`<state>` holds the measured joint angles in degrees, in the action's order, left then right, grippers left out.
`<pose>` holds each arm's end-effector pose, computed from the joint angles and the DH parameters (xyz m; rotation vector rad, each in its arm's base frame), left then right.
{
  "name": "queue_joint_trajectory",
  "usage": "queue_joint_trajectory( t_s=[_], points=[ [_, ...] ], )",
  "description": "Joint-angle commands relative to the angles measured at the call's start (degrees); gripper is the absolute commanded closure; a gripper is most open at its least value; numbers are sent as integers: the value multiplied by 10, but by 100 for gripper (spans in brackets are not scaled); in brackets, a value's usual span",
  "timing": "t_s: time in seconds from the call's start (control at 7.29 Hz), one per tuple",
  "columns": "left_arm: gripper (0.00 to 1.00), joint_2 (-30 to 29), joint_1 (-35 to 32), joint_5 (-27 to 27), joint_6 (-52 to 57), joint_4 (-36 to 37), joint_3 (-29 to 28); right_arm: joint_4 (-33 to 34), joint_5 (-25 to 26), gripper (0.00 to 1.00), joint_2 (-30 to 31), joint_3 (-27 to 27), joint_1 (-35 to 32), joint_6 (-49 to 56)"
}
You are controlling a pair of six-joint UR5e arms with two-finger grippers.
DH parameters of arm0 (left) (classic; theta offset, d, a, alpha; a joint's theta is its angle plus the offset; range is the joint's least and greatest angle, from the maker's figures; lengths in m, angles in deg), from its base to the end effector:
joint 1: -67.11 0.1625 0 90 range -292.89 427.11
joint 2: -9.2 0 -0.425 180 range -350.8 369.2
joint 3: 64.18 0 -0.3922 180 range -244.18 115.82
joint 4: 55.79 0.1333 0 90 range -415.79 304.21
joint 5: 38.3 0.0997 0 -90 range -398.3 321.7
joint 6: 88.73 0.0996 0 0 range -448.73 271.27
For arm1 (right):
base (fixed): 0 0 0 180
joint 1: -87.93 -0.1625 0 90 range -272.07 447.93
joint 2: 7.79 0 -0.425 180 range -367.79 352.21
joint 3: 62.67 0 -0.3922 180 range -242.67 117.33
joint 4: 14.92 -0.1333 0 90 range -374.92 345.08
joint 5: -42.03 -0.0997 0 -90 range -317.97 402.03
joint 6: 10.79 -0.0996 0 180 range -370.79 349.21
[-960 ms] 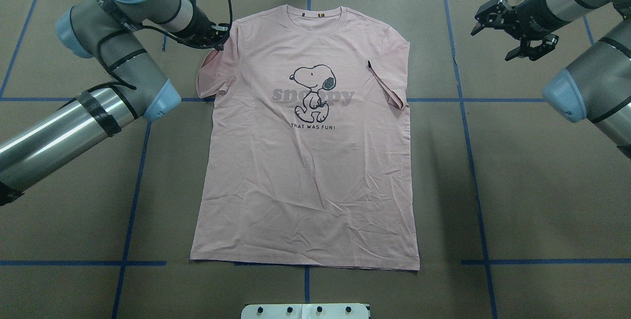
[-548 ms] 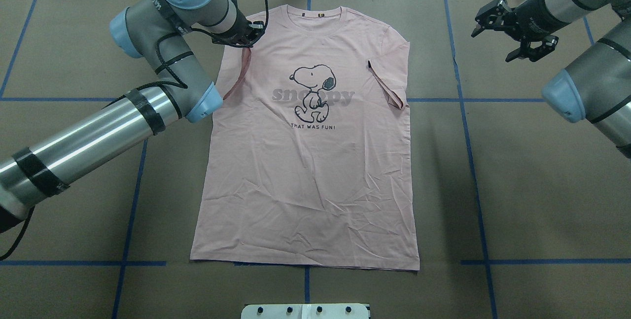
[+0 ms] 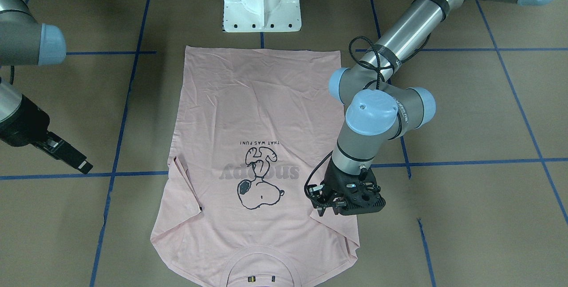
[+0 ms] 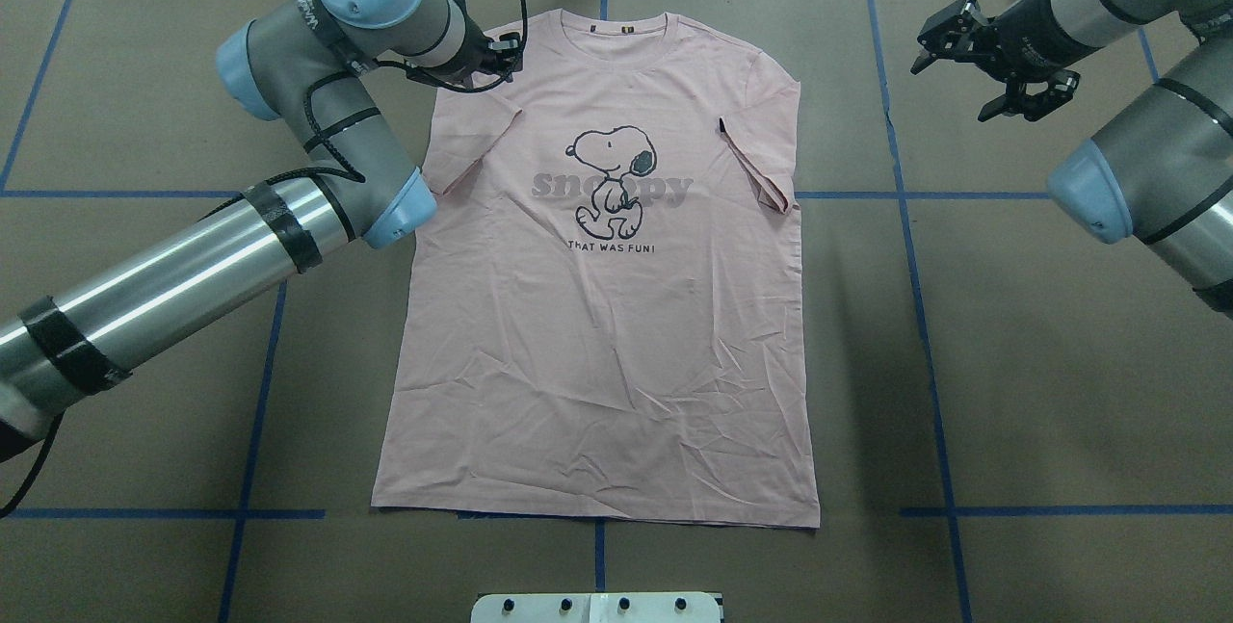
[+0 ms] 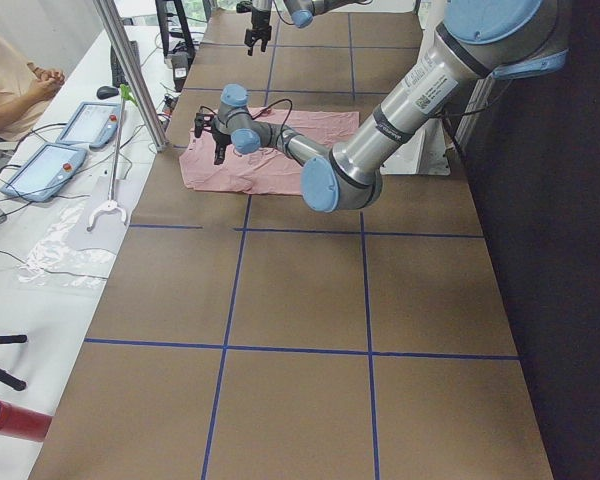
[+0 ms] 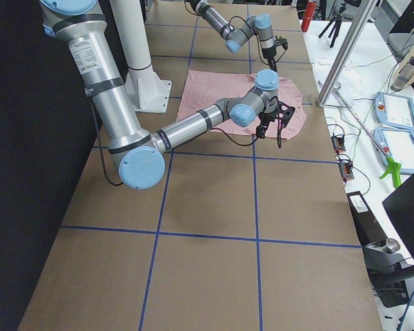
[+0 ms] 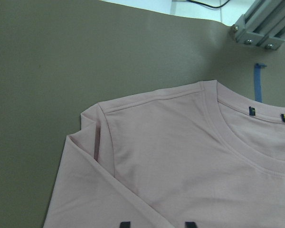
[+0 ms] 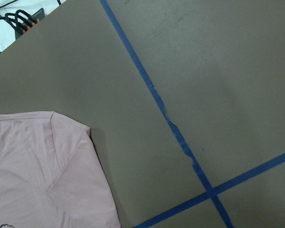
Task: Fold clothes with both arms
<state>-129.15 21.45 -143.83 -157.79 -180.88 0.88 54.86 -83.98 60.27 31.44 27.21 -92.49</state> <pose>0.4908 -0.6548 0.2543 0.3513 0.9857 -0.2532 -0.2470 -0.5933 0.3681 -0.0477 -0.9920 0.5866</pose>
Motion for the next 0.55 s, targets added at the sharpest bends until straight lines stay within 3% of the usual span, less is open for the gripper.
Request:
queue_joint_trajectory(
  t_s=[0.0,0.14,0.27,0.41],
  points=[
    [30,102,18,-6,-4,3,175,3,50,0,-1,52,67,-104],
    [24,157,21,-27,-9,2,233,15,135,0,14,99,157,-178],
    [25,224,22,-68,-6,1,308,32,210,0,36,146,241,-202],
    [25,259,21,-103,-13,2,342,91,244,0,54,197,299,-228]
  ],
)
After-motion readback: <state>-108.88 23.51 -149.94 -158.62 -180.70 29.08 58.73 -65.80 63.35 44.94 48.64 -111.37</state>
